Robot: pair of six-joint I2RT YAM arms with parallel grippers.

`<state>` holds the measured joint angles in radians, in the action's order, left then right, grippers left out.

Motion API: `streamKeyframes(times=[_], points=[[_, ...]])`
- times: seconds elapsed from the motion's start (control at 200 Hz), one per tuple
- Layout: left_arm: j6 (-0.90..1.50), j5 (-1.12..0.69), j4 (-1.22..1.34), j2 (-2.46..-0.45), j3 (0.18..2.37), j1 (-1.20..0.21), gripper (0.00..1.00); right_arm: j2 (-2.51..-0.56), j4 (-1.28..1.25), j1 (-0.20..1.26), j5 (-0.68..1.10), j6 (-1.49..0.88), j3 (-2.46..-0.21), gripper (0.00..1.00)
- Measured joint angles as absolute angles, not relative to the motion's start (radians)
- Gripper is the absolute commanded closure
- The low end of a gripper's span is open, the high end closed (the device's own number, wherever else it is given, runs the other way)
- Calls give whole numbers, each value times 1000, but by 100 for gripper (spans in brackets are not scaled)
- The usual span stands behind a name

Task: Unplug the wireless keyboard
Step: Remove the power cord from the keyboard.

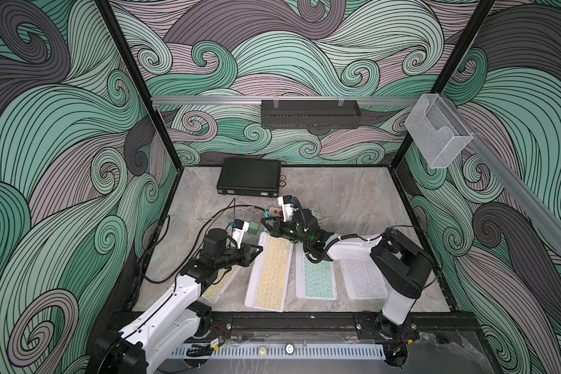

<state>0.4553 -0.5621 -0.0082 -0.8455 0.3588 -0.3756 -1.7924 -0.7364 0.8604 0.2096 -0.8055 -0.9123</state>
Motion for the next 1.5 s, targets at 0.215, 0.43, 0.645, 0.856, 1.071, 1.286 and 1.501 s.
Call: streamKeyframes(times=[0.215,0.43,0.645,0.856,1.071,1.286,1.501], points=[[455,-547,-30,-809,356,-375,100,-1791,-696,865,215,-803,-942,100],[448,-522,-12,-813,356,-375,100,-1797,-608,863,215,-788,-1005,100],[441,-486,7,-821,354,-375,100,-1827,-617,855,216,-790,-1029,100],[434,-453,-2,-809,356,-376,100,-1847,-671,854,220,-814,-1026,100],[384,-368,-102,-792,410,-404,100,-1834,-801,851,202,-863,-947,100],[373,-364,-30,-744,348,-411,100,-1827,-865,853,188,-918,-897,100],[374,-351,-20,-741,343,-416,100,-1823,-891,856,156,-982,-871,100]])
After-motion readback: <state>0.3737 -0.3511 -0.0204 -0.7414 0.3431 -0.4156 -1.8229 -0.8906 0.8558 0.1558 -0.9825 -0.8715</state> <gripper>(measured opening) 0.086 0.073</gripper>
